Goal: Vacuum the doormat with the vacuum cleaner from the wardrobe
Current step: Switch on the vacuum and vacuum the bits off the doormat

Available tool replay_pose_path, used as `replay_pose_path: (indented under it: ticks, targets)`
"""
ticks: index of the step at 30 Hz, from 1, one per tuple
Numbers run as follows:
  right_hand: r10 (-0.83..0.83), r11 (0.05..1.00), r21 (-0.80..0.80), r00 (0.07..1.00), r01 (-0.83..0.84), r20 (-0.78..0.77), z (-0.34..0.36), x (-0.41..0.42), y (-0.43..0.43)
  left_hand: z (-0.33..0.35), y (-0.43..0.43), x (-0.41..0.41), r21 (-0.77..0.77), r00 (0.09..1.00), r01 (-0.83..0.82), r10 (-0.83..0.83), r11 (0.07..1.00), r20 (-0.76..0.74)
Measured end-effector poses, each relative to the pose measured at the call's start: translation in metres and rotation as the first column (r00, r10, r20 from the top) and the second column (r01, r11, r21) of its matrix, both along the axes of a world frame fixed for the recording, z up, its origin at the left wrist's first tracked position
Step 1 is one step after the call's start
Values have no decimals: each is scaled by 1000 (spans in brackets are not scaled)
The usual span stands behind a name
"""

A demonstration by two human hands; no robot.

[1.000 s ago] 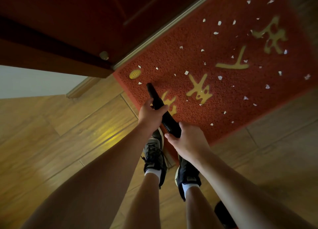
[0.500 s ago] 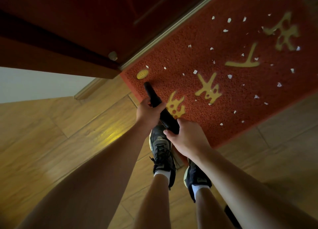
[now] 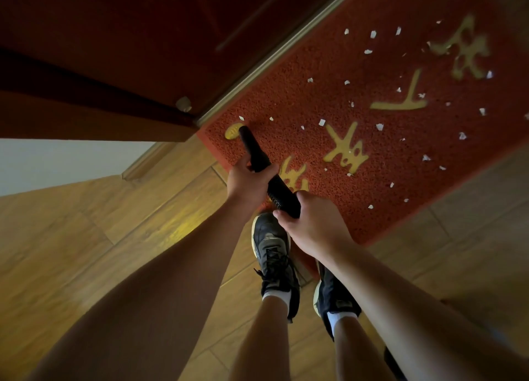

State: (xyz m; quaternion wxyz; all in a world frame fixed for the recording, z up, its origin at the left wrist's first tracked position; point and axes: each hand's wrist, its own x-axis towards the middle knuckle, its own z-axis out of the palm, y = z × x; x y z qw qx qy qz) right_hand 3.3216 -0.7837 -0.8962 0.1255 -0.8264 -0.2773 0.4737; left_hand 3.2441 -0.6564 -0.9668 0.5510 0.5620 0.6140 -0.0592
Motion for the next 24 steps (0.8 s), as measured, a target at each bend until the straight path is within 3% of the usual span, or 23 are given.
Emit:
replay_pose_path:
  ticks: [24]
  targets:
    - [-62, 995, 74, 998, 62, -3, -6, -4, 6, -9, 14, 1, 47, 997, 79, -79, 996, 6]
